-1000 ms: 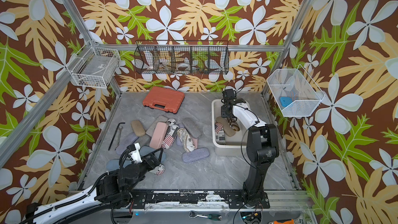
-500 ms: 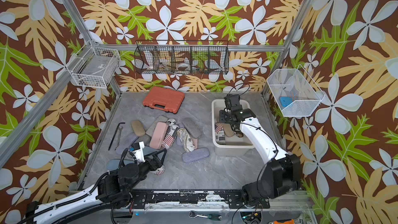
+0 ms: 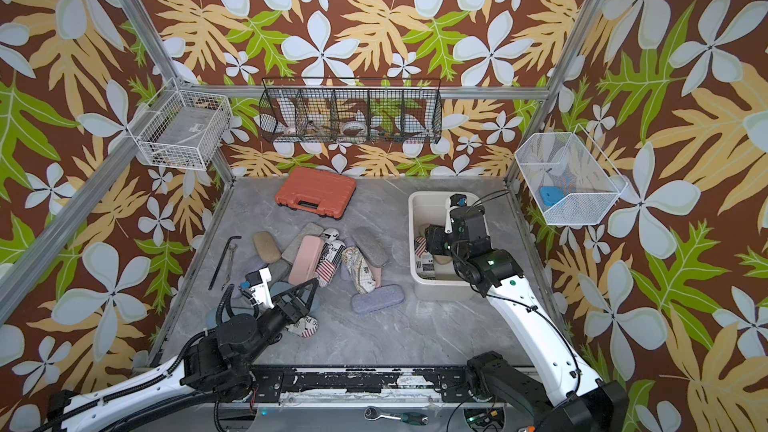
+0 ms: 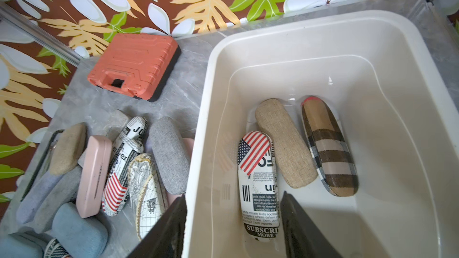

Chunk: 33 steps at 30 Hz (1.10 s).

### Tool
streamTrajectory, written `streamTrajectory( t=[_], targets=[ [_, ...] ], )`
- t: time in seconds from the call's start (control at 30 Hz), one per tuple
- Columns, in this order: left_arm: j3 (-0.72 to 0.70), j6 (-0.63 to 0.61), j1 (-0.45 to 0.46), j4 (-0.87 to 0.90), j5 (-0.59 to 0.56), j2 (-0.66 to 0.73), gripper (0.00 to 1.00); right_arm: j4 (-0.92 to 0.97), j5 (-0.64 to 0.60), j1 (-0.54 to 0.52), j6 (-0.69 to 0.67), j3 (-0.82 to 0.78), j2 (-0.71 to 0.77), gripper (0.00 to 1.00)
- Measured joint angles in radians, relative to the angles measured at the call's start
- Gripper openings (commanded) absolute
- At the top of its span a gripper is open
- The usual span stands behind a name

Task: Put the glasses cases into the storage boxes
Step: Place the glasses case in the storage box, then pick up the glasses case.

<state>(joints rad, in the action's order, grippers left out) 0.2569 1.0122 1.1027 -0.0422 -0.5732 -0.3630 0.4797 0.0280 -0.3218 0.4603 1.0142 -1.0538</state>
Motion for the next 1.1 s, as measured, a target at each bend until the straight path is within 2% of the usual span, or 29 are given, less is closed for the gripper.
streamTrajectory(
  t=[0.2, 0.4, 0.67, 0.73, 0.87, 1.0, 1.1],
  targets=[
    [0.02, 0.028, 0.0, -0.02, -0.046, -0.074, 0.91, -0.143, 0.103, 0.0, 0.106, -0.171, 0.105, 0.56],
    [0.091, 0.034, 0.0, -0.006, -0.06, -0.188, 0.91, -0.214, 0.114, 0.0, 0.172, -0.242, 0.186, 0.57],
    [0.273, 0.032, 0.0, 0.063, -0.045, -0.453, 0.91, -0.263, 0.151, 0.0, 0.126, -0.235, 0.222, 0.67],
    [0.357, 0.03, 0.0, 0.088, -0.042, -0.577, 0.91, -0.269, 0.178, 0.0, 0.098, -0.234, 0.22, 0.68],
    [0.452, 0.045, 0.0, 0.164, -0.051, -0.692, 0.91, -0.266, 0.211, 0.0, 0.064, -0.233, 0.206, 0.69],
    [0.575, 0.093, 0.0, 0.258, -0.067, -0.85, 0.99, -0.262, 0.234, 0.0, 0.04, -0.236, 0.198, 0.69],
    [0.653, 0.132, 0.001, 0.323, -0.073, -0.961, 1.0, -0.26, 0.237, 0.0, 0.029, -0.259, 0.206, 0.71]
  ],
)
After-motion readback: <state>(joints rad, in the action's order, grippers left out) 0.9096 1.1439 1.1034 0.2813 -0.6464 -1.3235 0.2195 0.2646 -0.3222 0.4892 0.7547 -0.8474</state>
